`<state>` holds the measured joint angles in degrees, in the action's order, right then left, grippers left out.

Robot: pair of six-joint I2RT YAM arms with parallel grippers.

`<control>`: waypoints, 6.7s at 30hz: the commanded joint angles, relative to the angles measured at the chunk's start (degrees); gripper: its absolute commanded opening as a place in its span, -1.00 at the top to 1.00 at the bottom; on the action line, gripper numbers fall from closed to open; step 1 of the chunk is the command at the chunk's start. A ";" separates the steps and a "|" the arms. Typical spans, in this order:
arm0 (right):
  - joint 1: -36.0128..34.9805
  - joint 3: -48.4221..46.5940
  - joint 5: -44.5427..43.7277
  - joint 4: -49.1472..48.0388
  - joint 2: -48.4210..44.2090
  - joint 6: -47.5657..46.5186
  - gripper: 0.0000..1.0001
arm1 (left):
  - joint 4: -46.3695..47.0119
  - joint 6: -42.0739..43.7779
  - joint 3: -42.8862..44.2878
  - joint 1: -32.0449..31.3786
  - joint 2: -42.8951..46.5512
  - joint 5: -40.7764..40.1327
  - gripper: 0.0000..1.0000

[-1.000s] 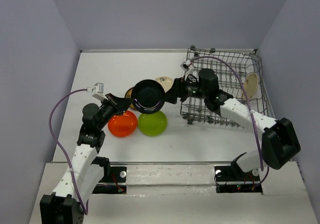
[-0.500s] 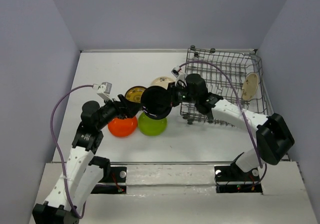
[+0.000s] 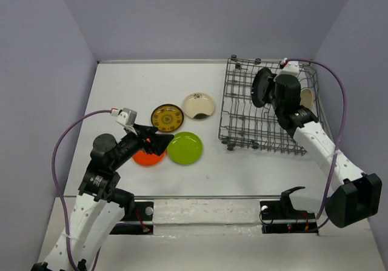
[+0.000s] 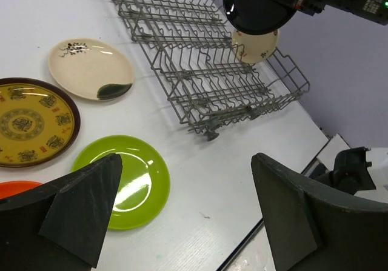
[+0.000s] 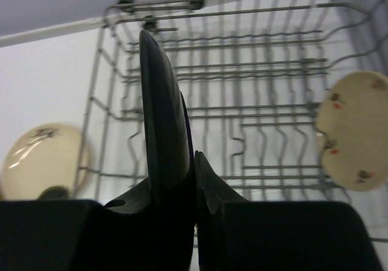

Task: Load the plates into the dish rack

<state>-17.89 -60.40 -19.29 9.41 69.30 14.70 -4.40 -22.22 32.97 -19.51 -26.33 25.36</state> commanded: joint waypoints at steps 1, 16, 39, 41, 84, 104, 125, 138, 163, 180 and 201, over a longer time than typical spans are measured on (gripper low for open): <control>4.16 -2.27 -23.21 -2.88 1.97 -9.84 0.86 | 0.54 1.65 -0.10 -2.81 1.45 -0.32 -0.98; 11.82 -2.18 -20.01 -13.36 14.89 -27.26 0.86 | -1.05 1.30 0.16 -10.37 4.97 -5.06 -0.98; 18.94 0.81 -1.54 -11.96 23.34 -19.01 0.86 | -1.92 1.39 0.52 -12.22 4.62 -7.08 -0.98; 18.94 0.99 -1.80 -12.05 23.60 -18.74 0.86 | -1.84 1.39 0.52 -12.22 4.53 -7.17 -0.98; -3.45 12.67 24.99 -13.01 -7.95 15.27 -0.65 | -3.95 -16.79 -4.92 1.13 -5.41 -27.54 -0.98; -15.16 19.79 26.50 -18.11 -10.94 12.37 -0.65 | -19.94 -32.01 -5.99 7.73 -22.54 -45.23 -0.98; -15.16 20.32 32.82 -20.57 -8.21 14.48 -0.63 | -2.10 -28.05 -16.54 17.93 -26.49 -35.56 0.32; -15.16 20.41 33.61 -20.57 -6.55 13.95 -0.64 | -3.15 -28.05 -17.15 18.28 -22.02 -34.77 0.89; -15.86 15.49 54.44 -27.25 4.96 16.32 -0.87 | -8.10 -7.77 2.46 6.59 -11.21 -28.65 0.89; -21.83 5.21 51.11 -28.40 17.88 19.67 -0.91 | 7.83 2.88 -0.98 5.09 -6.99 2.57 0.89; -2.43 -1.12 -3.14 3.14 1.45 5.18 0.86 | 4.93 1.83 -1.94 1.85 -0.30 -0.49 -0.98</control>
<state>-26.09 -57.23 1.48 2.85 73.23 27.40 -1.06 -20.40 30.52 -16.10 -26.96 24.80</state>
